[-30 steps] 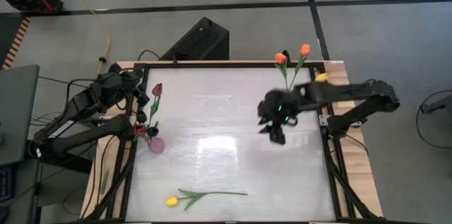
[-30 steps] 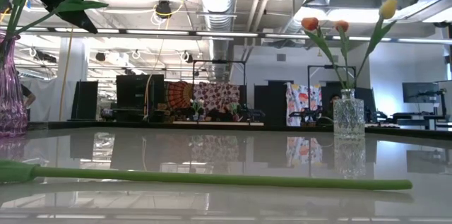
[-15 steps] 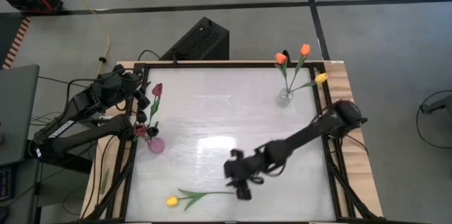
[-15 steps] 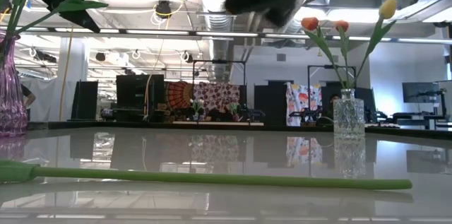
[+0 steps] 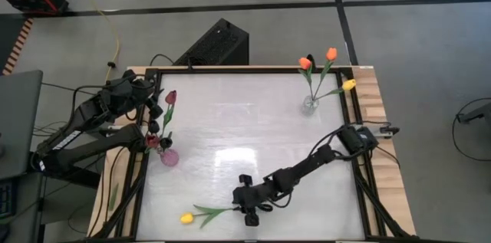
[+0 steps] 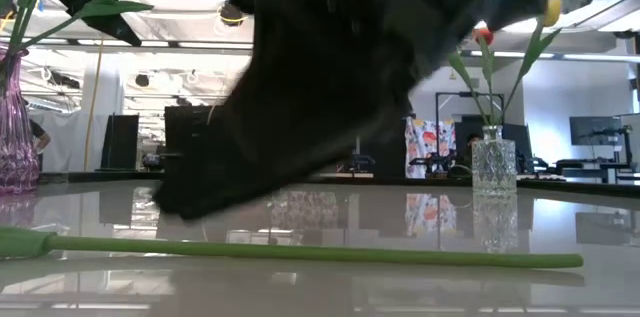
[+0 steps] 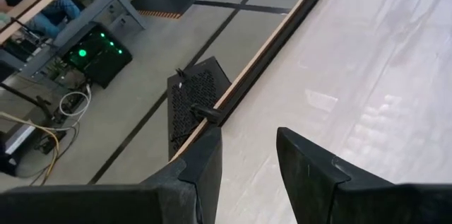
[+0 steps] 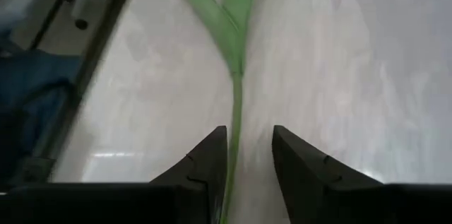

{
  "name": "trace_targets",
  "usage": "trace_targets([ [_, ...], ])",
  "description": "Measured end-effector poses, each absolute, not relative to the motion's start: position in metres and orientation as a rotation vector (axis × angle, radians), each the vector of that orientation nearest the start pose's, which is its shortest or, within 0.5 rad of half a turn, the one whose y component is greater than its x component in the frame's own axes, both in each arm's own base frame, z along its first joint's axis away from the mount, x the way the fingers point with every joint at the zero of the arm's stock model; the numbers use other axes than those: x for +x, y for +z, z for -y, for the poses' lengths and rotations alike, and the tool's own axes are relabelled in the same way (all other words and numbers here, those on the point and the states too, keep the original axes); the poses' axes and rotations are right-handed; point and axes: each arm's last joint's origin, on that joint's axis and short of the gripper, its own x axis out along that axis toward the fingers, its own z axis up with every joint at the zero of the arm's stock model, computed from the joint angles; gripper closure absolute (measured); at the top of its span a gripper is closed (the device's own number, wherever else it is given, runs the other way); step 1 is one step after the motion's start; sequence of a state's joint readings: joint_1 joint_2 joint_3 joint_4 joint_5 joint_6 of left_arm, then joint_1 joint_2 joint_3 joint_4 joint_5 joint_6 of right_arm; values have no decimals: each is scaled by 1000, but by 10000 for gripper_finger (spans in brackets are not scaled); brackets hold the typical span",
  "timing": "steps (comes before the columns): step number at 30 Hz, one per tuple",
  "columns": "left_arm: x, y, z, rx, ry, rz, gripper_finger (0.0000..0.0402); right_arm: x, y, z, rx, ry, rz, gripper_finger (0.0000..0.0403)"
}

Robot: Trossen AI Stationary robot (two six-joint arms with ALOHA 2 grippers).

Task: Sort flowers into vase by color
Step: Put the yellow tulip into the transparent vase

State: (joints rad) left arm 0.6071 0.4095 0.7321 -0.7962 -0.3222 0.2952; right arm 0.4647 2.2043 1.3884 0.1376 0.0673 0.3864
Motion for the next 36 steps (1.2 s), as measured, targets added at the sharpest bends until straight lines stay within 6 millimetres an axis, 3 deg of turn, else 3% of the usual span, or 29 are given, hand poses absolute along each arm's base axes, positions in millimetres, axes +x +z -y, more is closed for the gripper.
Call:
trace_targets([
  [8, 62, 282, -56, 234, 861, -682, 276, 409, 104, -223, 114, 163, -680, 279],
  [14, 59, 284, -55, 245, 895, -665, 276, 395, 101, -240, -67, 121, -673, 291],
  [20, 53, 287, -51, 251, 910, -618, 276, 385, 97, -247, -93, 90, -724, 296],
  [25, 45, 289, -45, 257, 925, -562, 276, 380, 95, -244, -48, 51, -796, 351],
  [28, 39, 291, -41, 261, 934, -522, 276, 378, 101, -242, -52, 58, -815, 387],
  [33, 34, 294, -38, 259, 950, -460, 276, 368, 128, -232, -138, 45, -840, 388],
  [36, 35, 295, -38, 252, 952, -444, 276, 353, 147, -214, -189, -20, -796, 388],
])
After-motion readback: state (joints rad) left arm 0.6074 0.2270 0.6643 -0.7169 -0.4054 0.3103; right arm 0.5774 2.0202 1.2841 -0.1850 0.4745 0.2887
